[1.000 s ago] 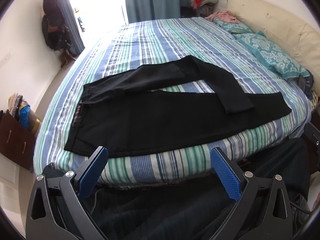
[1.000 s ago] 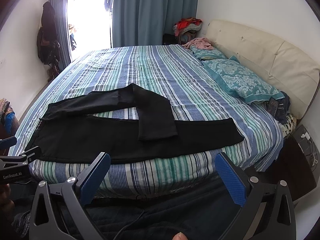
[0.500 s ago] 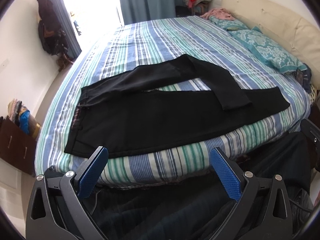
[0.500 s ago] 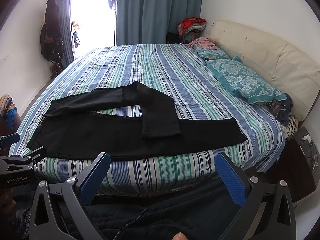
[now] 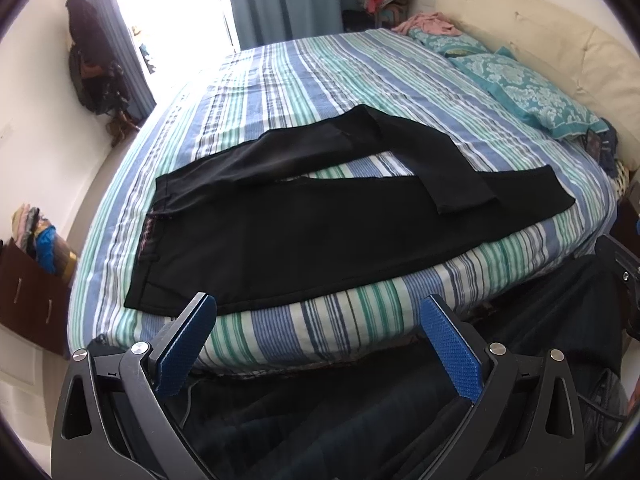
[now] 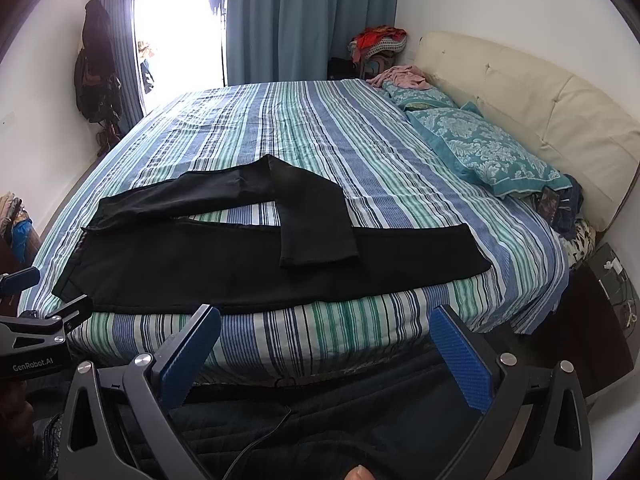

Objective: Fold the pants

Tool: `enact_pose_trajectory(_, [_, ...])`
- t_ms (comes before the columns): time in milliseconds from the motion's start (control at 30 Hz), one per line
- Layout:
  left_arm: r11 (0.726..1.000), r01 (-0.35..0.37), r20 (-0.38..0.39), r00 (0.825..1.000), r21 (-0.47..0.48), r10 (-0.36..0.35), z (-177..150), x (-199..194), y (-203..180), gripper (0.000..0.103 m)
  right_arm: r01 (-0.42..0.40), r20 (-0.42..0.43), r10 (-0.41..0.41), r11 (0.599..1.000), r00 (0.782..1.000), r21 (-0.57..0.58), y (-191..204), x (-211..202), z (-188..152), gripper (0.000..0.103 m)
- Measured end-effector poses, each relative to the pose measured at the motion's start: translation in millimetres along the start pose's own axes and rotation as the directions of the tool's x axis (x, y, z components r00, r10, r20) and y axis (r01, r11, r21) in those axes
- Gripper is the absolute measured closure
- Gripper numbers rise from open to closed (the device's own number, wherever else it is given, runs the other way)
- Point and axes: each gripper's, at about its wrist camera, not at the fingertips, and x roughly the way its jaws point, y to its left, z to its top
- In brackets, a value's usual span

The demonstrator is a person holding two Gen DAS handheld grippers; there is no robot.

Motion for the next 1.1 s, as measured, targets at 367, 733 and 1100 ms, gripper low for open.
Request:
enact_pose_trajectory(367, [1.0, -0.002, -0.017, 1.0, -0.008, 0.001, -1.5, -0.9, 2.9, 0.001, -0.004, -0.001, 0.004, 1.0, 1.0, -0.005, 0.7, 0.7, -1.2, 0.0])
enact_pose_trajectory(733, [1.0, -0.002, -0.012, 1.0, -0.018, 0.001, -0.4, -3.3, 7.1, 0.001, -0.016, -0.004, 0.016, 1.0, 1.0, -0.004, 2.3, 1.3, -2.3, 0.0])
enact_pose_trajectory(1100, [1.0, -0.007, -0.015, 1.0, -0.026, 0.006, -0.9, -2.8, 8.7, 0.001, 0.047, -0.024, -0.047, 0.999, 0.999, 0.001, -1.7, 4.2, -1.3, 0.0])
